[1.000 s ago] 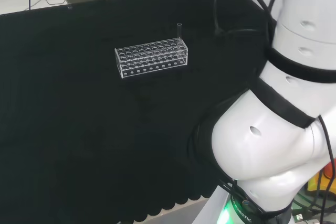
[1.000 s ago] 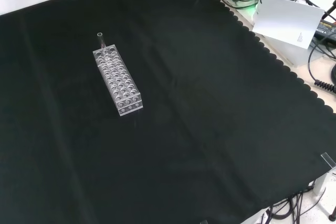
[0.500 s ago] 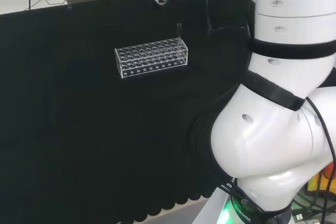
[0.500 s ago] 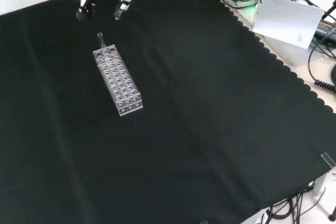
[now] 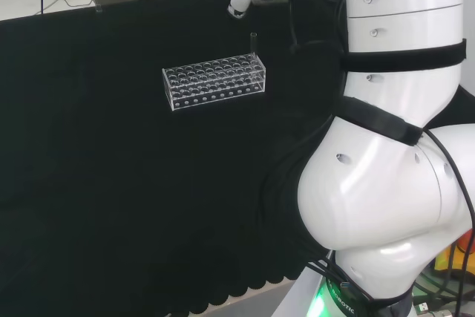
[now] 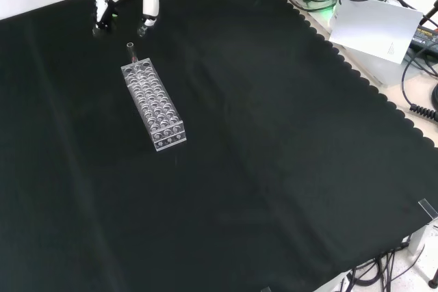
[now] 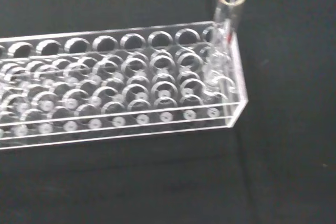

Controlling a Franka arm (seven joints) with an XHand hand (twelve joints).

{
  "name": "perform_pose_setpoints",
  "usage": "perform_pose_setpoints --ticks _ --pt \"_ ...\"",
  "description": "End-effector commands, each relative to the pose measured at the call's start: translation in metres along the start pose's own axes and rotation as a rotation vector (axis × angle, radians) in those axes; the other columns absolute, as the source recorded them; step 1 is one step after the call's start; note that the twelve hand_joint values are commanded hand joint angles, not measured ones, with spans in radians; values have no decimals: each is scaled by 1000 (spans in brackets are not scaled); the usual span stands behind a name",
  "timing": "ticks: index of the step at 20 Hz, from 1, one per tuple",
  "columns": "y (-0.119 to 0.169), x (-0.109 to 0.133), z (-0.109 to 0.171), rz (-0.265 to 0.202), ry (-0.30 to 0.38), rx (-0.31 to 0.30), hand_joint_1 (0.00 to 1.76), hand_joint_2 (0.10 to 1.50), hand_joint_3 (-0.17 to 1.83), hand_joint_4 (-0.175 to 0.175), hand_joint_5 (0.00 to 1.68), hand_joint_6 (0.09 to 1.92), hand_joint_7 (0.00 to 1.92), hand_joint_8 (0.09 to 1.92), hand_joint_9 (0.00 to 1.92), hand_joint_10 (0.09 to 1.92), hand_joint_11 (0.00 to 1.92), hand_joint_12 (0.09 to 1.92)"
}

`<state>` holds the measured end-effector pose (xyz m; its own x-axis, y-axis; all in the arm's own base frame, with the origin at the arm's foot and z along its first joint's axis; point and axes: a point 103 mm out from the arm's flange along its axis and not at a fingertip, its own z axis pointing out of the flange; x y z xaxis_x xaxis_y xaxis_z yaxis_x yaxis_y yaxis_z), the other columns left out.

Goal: Pick up the test tube.

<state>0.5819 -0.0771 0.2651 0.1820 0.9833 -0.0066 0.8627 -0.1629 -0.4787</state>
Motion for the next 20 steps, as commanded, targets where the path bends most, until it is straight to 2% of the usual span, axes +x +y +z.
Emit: perform_pose_setpoints --ticks 1,4,11,20 --pt "5 -19 12 58 -21 38 882 758 558 -95 438 175 468 908 510 869 424 1449" --pt "6 -23 19 75 -9 54 887 743 589 -97 437 226 467 910 513 862 426 1446" --pt "14 -32 35 82 58 76 922 722 632 -102 366 557 472 914 513 866 424 1449" --pt "31 -35 51 81 108 74 965 708 666 -110 371 679 518 911 532 861 431 1445"
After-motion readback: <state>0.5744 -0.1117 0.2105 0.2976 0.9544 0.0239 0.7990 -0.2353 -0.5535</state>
